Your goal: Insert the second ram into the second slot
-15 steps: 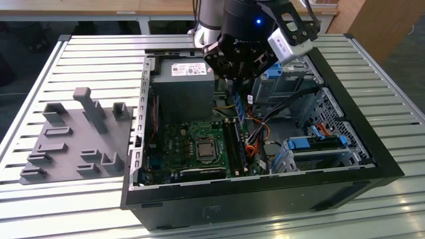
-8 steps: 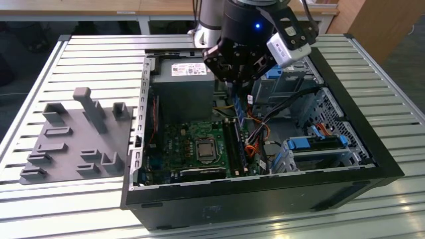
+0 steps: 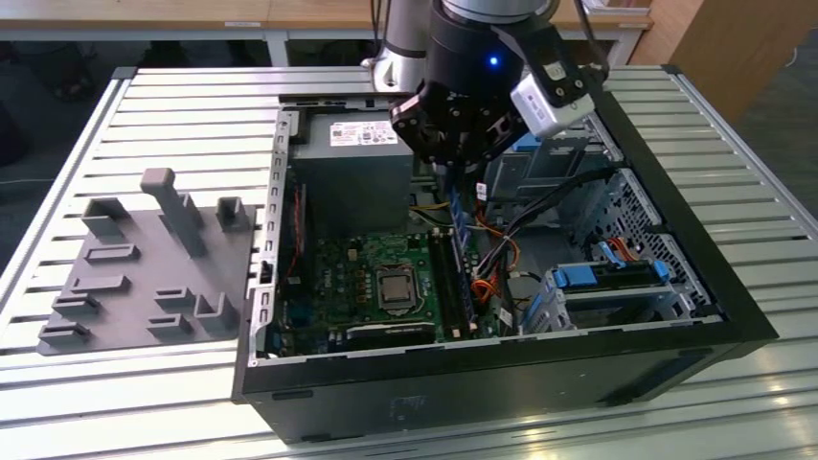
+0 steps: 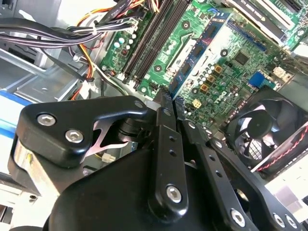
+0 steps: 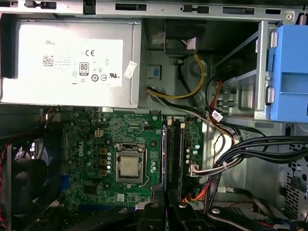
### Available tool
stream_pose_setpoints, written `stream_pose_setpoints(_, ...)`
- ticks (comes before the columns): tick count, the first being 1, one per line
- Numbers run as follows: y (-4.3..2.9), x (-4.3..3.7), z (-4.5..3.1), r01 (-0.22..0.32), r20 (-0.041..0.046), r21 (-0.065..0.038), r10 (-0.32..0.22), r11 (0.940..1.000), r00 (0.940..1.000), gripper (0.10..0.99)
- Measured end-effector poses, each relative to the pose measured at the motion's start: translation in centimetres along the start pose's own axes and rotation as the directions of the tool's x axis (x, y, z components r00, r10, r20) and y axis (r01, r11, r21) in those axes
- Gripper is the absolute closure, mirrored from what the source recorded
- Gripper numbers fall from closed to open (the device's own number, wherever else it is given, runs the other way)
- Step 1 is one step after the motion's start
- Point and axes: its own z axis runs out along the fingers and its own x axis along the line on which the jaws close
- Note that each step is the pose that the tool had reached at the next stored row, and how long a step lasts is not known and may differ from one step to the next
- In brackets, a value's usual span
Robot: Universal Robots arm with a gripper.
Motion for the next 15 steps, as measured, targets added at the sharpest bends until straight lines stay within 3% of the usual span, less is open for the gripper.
stream_pose_setpoints(15,0.03,-0.03,1.33,0.000,-0.0001,0.000,0.000,1.0000,1.0000,0.949)
